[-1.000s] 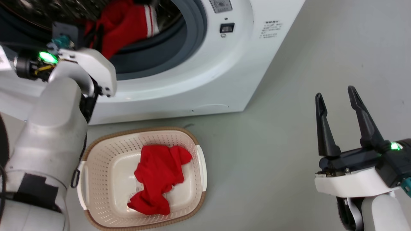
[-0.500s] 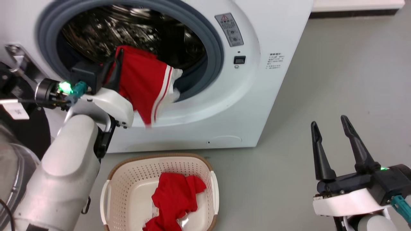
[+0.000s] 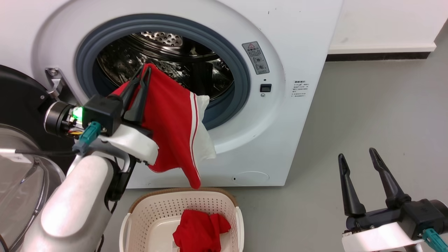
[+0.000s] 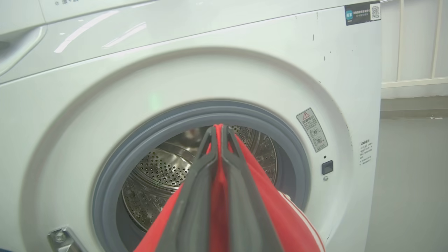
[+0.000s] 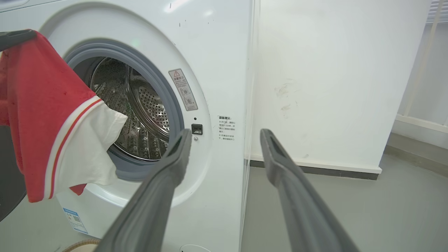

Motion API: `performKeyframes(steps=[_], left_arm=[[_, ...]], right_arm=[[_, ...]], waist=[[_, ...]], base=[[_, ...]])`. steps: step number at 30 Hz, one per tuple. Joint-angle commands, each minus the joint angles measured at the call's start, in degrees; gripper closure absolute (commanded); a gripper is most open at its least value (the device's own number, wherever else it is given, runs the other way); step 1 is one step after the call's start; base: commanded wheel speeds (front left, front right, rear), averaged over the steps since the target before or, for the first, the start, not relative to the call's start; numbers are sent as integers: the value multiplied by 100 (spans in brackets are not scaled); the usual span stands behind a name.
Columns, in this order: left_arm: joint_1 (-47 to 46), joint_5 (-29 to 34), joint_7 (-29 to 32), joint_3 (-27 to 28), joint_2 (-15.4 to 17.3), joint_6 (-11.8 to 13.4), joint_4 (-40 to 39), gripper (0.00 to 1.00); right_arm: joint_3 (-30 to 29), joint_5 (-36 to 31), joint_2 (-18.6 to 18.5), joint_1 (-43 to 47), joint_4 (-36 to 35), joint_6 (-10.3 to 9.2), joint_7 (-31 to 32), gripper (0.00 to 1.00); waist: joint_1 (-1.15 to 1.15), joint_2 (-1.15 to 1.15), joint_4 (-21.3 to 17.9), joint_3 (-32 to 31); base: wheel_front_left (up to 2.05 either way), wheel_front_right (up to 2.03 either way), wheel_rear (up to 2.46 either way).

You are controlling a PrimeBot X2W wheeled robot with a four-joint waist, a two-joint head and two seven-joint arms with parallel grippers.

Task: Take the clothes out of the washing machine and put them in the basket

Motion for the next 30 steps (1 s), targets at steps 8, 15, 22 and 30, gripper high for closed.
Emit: performKeyframes(steps=[8, 15, 22, 30], left_arm=[[531, 111, 468, -34, 326, 317, -1367, 100], [969, 121, 665, -117, 461, 491, -1970, 100], [1410, 53, 733, -273, 494, 540, -2056, 100], [1769, -19, 633, -494, 430, 487, -1773, 100]], right_arm=[[-17, 7, 5, 209, 45, -4, -11, 0], [-74, 43, 5, 228, 61, -4, -11, 0], [-94, 42, 4, 159, 65, -4, -11, 0], [-113, -43, 5, -152, 5, -4, -11, 0]], waist=[[1, -1, 95, -181], [1, -1, 171, -179], [1, -1, 280, -65], [1, -1, 320, 461]], base=[[0, 0, 0], [0, 0, 0], [0, 0, 0], [0, 0, 0]])
